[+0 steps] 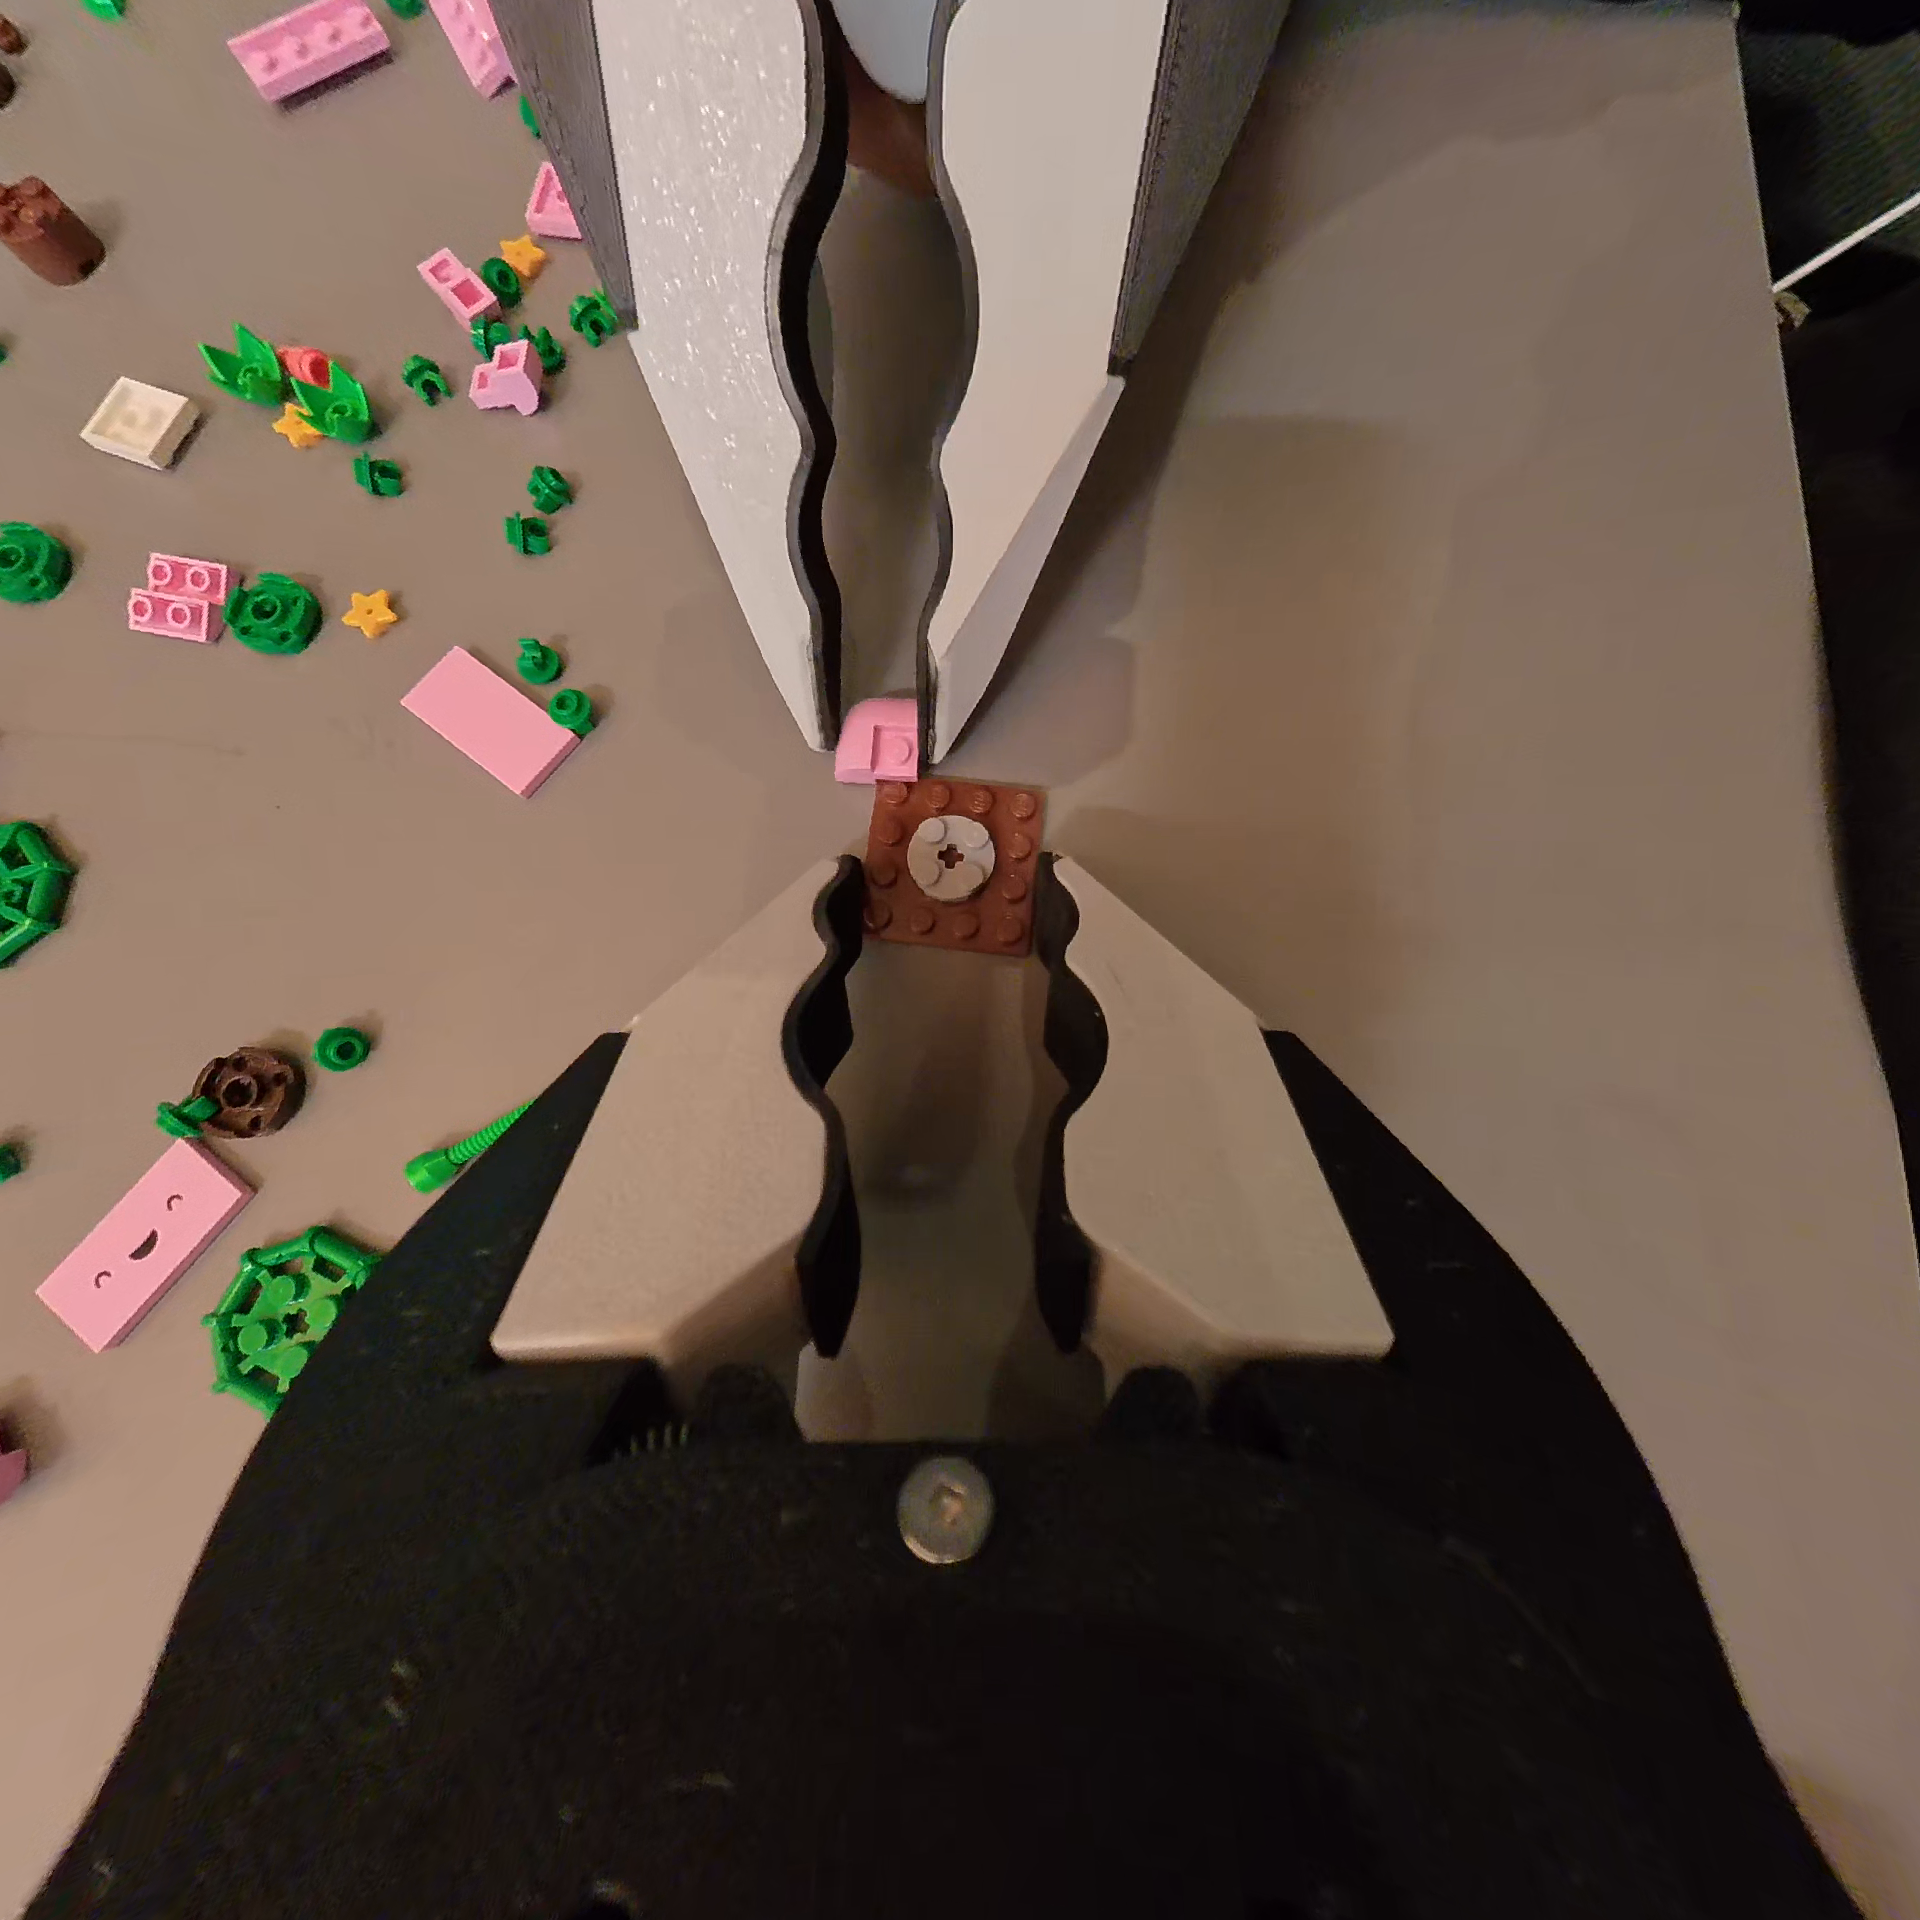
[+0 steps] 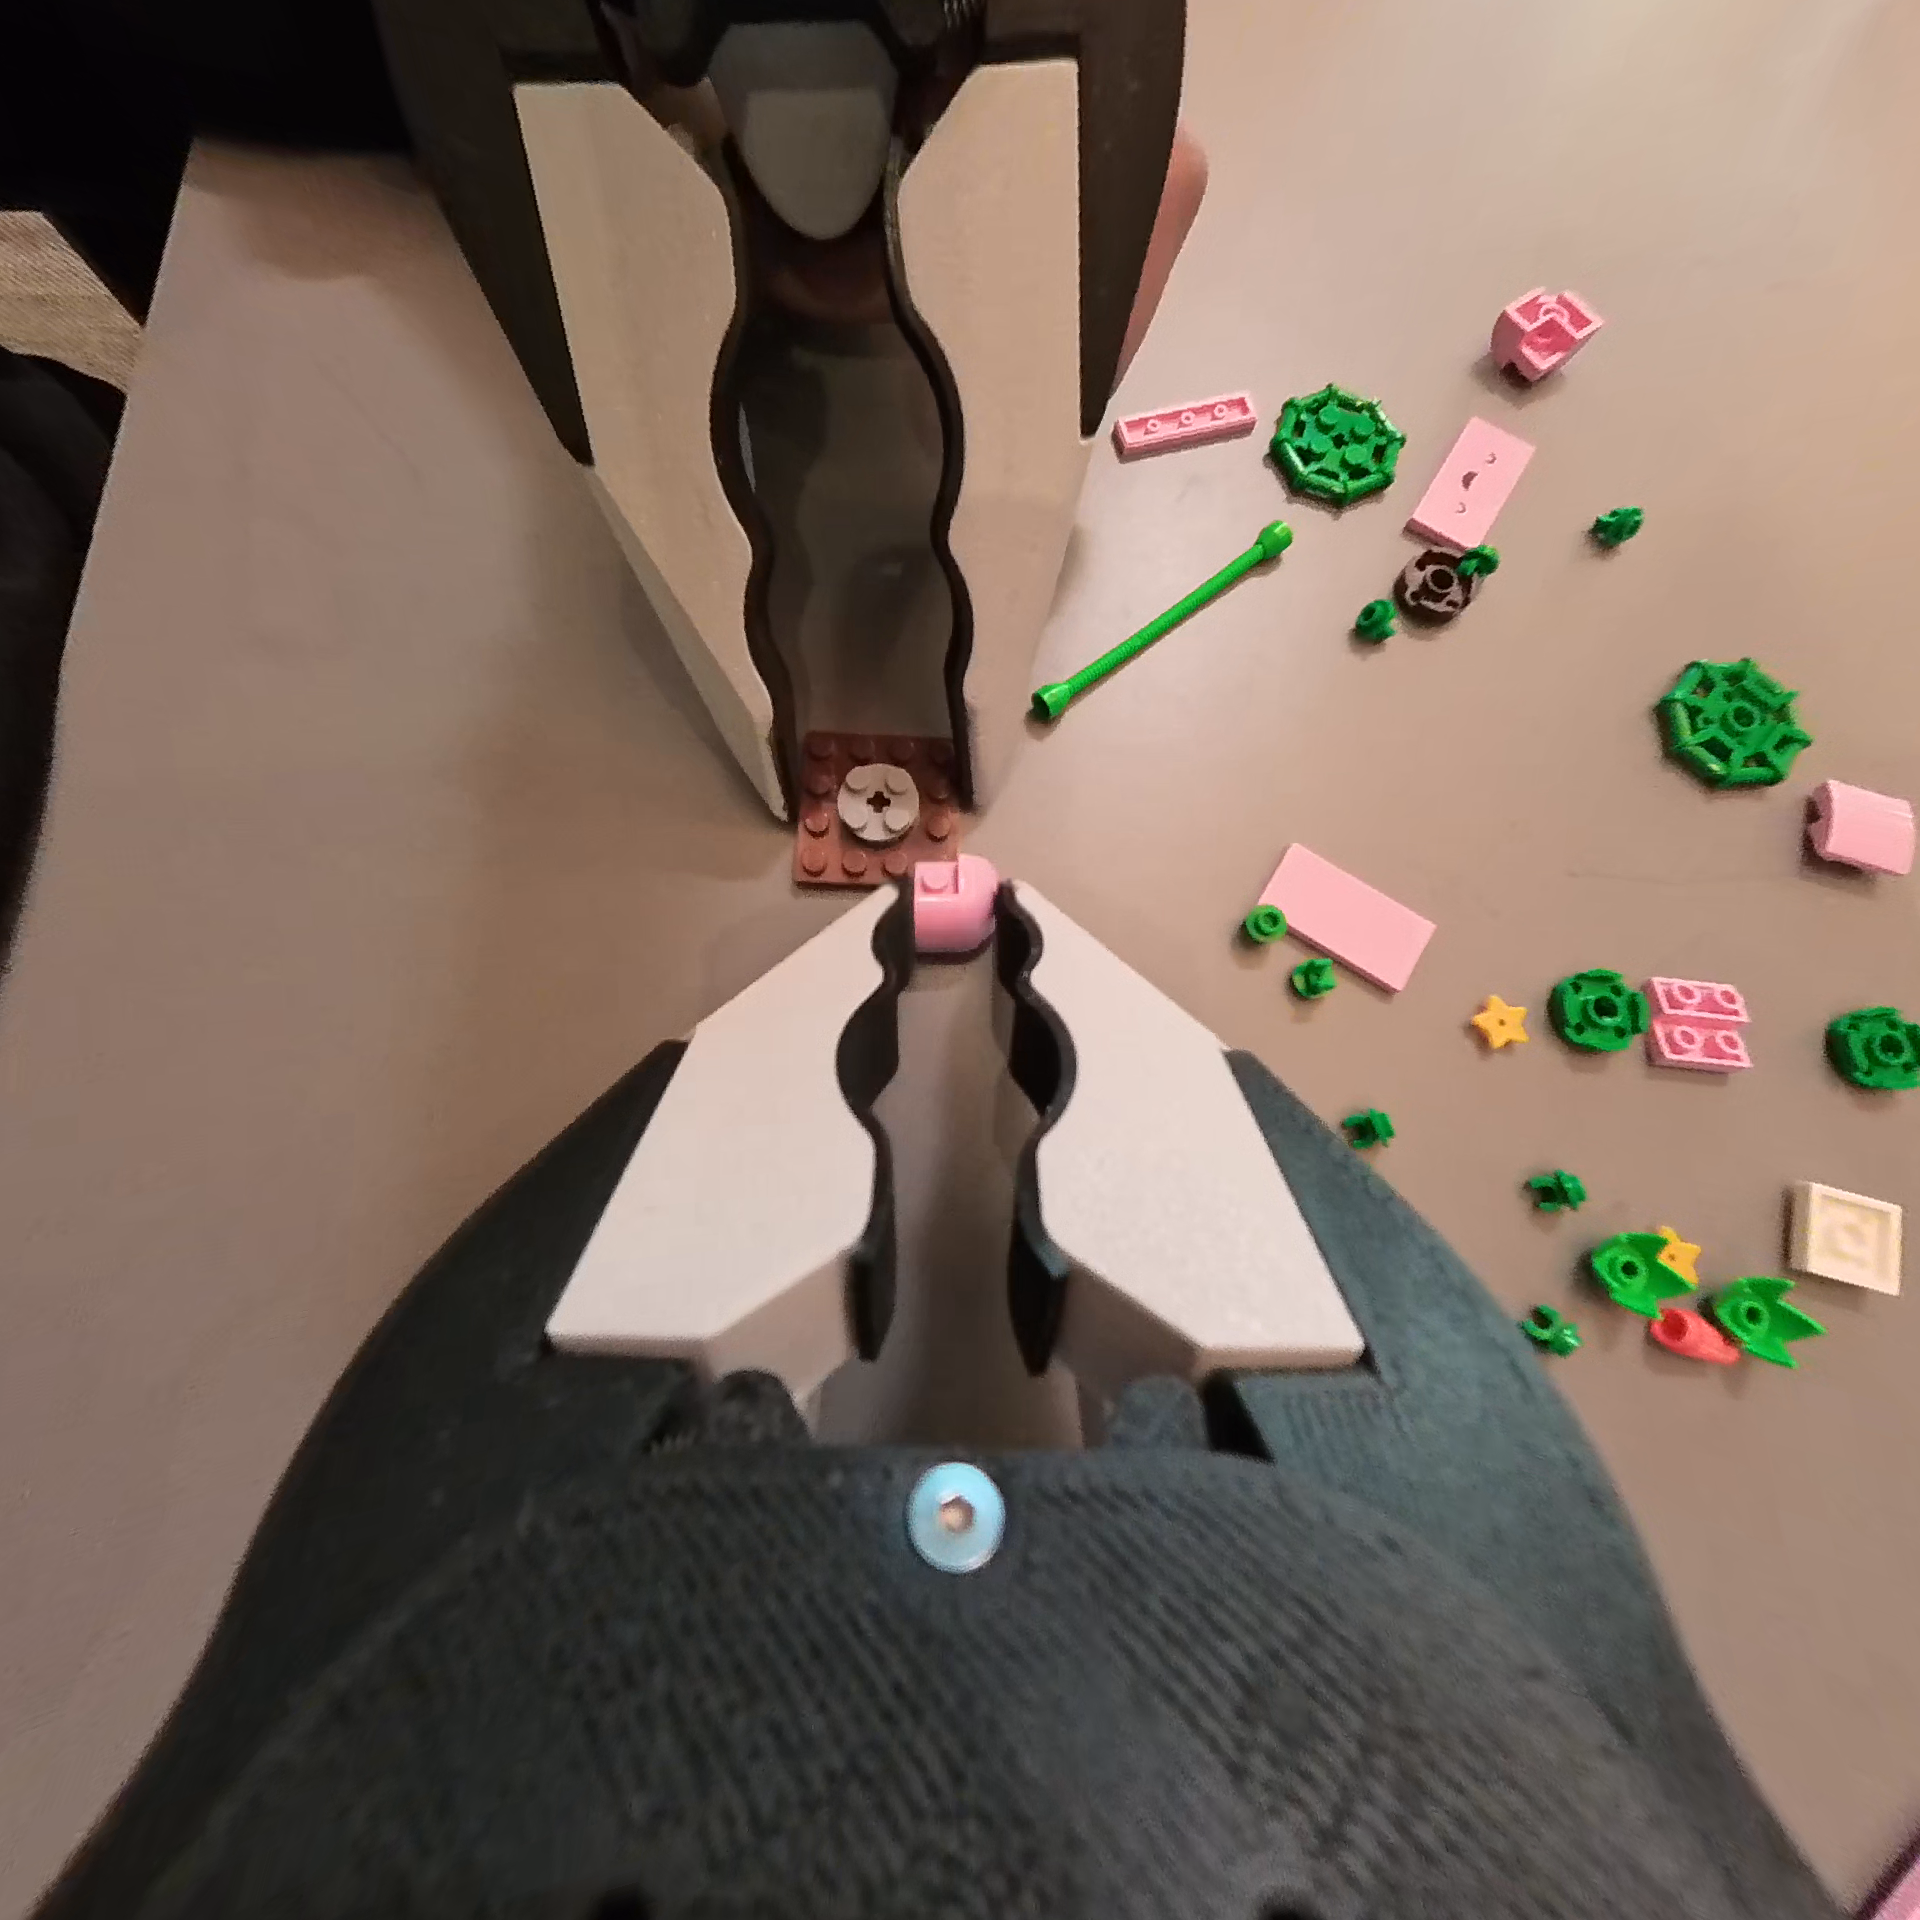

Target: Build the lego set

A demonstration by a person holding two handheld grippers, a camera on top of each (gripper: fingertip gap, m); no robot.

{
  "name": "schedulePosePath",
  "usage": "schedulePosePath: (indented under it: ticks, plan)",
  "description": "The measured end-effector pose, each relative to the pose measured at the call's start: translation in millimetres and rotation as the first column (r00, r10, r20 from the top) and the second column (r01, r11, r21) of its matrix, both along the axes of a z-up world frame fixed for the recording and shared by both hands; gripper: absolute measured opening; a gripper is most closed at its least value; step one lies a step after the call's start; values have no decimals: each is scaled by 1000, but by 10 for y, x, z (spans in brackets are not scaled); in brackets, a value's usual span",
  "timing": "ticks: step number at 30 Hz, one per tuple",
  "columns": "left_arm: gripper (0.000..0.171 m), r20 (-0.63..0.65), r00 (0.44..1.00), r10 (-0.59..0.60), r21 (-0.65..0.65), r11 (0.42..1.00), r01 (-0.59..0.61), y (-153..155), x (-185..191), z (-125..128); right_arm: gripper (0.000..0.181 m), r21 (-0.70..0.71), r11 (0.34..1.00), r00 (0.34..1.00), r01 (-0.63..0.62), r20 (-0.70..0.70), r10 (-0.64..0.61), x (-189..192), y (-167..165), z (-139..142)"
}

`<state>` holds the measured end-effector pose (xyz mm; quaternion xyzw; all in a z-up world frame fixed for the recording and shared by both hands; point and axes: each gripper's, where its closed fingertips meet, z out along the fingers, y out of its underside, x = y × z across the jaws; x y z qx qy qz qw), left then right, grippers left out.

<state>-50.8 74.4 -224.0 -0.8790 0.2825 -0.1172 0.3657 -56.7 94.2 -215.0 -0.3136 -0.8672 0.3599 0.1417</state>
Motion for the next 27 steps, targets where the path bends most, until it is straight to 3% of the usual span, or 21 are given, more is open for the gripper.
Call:
schedulePosePath:
  ticks: [23, 27]
  plan:
    - [32, -9, 1000, -6, 5, 1000, 6, -2, 8, -2, 14, 41, 999, 1000, 4, -22, -3, -21, -36, -8]
    - [32, -9, 1000, -6, 5, 1000, 6, -2, 9, -2, 22, 35, 999, 1000, 4, -19, -4, -16, -38, -2]
